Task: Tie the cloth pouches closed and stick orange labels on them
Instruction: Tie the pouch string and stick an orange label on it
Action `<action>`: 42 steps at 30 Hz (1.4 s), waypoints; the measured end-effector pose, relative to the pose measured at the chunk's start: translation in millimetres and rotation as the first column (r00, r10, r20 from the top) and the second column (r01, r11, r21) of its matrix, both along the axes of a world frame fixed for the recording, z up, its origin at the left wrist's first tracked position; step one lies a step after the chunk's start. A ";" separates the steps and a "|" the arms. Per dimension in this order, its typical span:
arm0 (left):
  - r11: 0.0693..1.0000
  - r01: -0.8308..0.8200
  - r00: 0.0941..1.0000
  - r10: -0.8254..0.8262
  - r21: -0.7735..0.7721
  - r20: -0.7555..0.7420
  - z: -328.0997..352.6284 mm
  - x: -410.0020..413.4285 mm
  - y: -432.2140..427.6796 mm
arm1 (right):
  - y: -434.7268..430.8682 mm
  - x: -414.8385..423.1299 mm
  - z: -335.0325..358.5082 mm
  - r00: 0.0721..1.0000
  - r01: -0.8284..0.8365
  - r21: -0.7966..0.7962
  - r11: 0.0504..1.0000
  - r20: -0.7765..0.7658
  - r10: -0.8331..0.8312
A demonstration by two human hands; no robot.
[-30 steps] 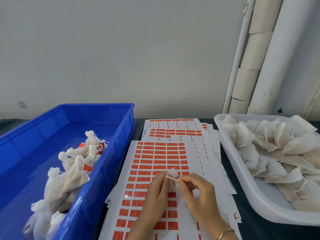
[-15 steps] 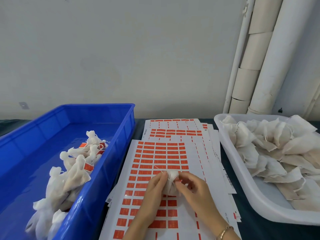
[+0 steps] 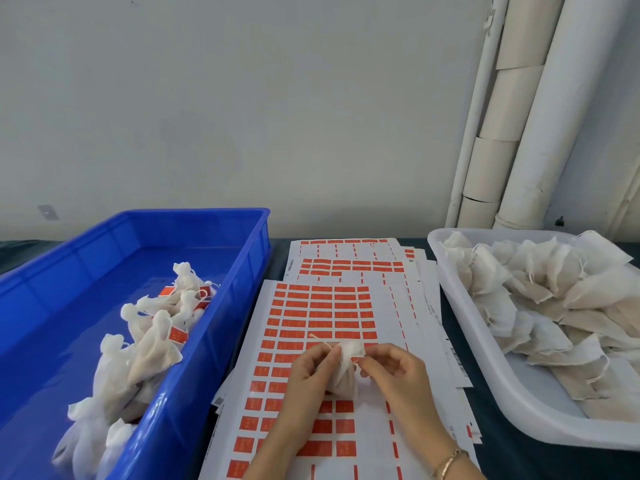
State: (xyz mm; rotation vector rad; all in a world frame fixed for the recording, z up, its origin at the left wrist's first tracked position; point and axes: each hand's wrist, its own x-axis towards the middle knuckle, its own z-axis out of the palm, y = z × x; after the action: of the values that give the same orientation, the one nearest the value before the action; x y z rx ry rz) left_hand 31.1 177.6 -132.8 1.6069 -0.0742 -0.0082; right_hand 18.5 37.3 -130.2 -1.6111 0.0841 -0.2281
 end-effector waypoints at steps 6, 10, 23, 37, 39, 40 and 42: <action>0.998 -0.060 0.997 0.059 -0.013 -0.045 -2.3 2.0 -0.2 | -2.6 -0.2 -0.5 0.997 -0.019 -0.015 1.000 0.072 0.020; 0.996 -0.059 0.996 0.054 -0.070 -0.071 -0.6 2.7 1.4 | -0.4 -1.5 -0.5 0.976 0.001 -0.196 0.981 0.215 0.042; 0.989 0.000 0.999 -0.006 -0.147 -0.038 0.8 2.2 1.1 | 4.5 -3.5 -6.4 0.920 0.157 -0.463 0.872 0.390 0.041; 0.989 -0.060 0.996 0.051 -0.133 -0.067 0.9 0.9 0.6 | 1.0 -5.5 -3.7 0.827 0.245 -0.488 0.838 0.556 0.081; 0.990 -0.072 0.996 0.064 -0.124 -0.065 0.8 0.8 0.1 | 0.9 -4.9 -5.4 0.821 0.249 -0.489 0.836 0.564 0.086; 0.990 -0.077 0.996 0.070 -0.118 -0.062 0.6 0.7 0.2 | 0.9 -4.7 -6.0 0.818 0.250 -0.491 0.835 0.568 0.088; 0.988 -0.088 0.995 0.080 -0.124 -0.064 0.6 0.8 0.0 | 0.9 -4.7 -7.0 0.814 0.250 -0.495 0.832 0.573 0.097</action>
State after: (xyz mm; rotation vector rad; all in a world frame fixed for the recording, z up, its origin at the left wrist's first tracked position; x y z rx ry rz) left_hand 31.9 177.7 -132.2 1.4808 0.0379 0.0146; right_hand 13.8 38.2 -137.2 -2.0459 -0.4302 -0.8742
